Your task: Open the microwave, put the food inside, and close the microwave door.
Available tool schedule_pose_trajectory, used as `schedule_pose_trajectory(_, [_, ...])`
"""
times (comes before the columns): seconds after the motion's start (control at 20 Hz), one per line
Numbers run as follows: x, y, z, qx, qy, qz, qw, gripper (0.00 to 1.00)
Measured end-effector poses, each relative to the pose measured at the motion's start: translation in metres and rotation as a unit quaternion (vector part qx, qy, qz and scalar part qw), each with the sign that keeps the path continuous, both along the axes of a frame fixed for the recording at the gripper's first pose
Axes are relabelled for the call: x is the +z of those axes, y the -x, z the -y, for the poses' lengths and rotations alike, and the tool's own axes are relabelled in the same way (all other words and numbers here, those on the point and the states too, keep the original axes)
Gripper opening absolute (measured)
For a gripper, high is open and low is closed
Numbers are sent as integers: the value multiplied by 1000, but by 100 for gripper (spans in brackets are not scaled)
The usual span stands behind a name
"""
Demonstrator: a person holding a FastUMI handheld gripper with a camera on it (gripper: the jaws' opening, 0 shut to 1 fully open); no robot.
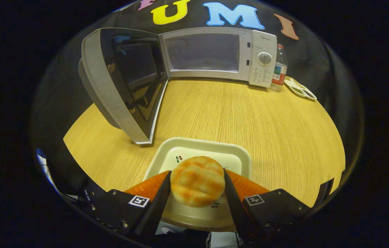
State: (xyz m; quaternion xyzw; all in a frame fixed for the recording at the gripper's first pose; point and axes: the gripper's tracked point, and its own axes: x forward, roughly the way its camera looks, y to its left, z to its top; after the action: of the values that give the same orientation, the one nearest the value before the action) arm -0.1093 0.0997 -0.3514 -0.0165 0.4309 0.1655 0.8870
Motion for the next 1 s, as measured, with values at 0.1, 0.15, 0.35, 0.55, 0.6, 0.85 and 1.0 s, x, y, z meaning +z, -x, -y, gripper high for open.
schedule_pose_trajectory(0.1, [4,-4,3,-16,-20,3,1000,76])
schedule_pose_trajectory(0.15, [11,-8,4,-24,-33,8,999,70])
schedule_pose_trajectory(0.35, [40,-29,6,-47,-75,21,996,70])
schedule_pose_trajectory(0.55, [75,-63,9,-59,-100,57,992,69])
schedule_pose_trajectory(0.6, [84,-73,10,-61,-105,67,990,69])
schedule_pose_trajectory(0.85, [113,-114,8,-66,-135,98,984,69])
schedule_pose_trajectory(1.0, [116,-140,7,-65,-142,107,982,69])
